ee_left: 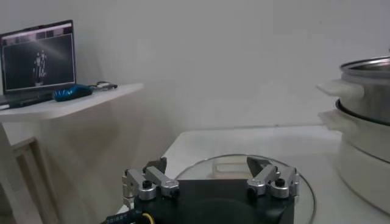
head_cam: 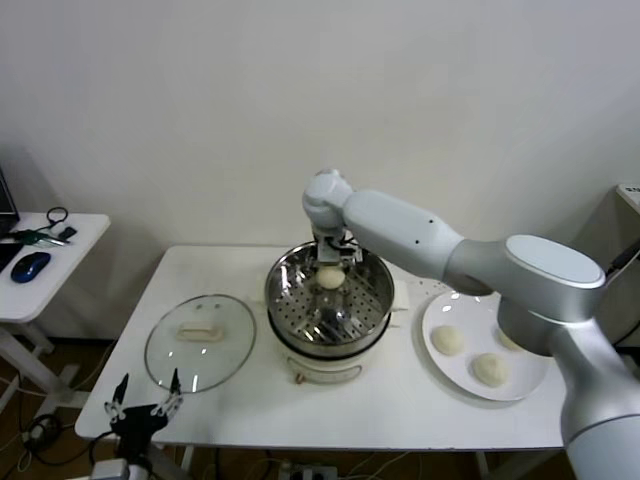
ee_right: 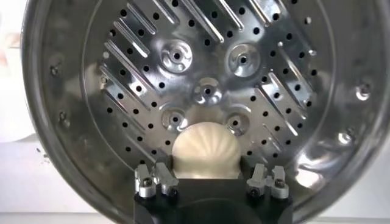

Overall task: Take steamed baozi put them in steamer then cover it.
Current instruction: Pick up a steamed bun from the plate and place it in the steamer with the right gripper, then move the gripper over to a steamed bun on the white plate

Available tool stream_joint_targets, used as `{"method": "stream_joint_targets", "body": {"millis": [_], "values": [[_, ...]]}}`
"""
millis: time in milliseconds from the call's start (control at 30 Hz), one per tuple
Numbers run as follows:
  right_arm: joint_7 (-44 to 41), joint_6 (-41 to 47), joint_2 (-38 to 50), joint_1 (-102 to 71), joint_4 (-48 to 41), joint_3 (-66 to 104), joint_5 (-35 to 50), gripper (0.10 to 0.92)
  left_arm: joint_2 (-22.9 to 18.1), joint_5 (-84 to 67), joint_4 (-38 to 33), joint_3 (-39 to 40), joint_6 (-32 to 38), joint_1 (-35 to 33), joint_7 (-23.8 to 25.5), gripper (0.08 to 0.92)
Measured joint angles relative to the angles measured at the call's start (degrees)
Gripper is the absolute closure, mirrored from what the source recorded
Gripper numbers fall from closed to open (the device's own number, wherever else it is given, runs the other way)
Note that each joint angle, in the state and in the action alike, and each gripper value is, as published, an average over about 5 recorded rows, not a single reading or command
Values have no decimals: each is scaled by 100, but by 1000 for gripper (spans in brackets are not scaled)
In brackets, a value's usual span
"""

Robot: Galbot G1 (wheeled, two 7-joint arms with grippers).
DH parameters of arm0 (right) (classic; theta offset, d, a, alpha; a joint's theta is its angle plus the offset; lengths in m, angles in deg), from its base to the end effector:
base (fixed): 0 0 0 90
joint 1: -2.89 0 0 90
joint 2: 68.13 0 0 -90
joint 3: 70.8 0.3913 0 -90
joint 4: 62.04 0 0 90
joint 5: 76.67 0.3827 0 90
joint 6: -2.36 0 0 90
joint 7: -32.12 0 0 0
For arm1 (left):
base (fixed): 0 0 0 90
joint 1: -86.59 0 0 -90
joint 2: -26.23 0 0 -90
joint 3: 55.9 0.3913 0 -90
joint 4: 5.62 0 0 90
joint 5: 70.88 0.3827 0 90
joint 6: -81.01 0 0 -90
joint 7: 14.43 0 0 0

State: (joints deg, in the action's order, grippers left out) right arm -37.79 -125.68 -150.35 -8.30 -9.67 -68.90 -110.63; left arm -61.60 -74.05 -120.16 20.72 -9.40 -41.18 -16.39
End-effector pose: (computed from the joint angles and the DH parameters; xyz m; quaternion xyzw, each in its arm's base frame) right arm 0.6496 0.2155 -0.1183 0.6080 -0.0098 0.7935 0.0259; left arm 0.1274 0.0893 -0.3886 0.1101 -0.9863 -0.0506 0.1124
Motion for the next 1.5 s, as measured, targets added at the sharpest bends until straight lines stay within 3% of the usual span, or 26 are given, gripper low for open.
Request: {"method": "stream_joint_targets", "body": {"millis": [200,733,1000,1500], "values": [[30,-20,-40,-73,-62,43,-87,209,6,-15,31,-1,-5,20,-1,177],[-165,117,435,338,656,-31,273,203,22,-28,17,23,-30,10,-6,177],[77,736,1211,978,1223,-414,1294,203,33,-9,-42,60,-40,-32,-8,177],[715,3346,3367,1503,2100,-1329,3949,203,3,63,-153,93,-19,-183,-17,177]]}}
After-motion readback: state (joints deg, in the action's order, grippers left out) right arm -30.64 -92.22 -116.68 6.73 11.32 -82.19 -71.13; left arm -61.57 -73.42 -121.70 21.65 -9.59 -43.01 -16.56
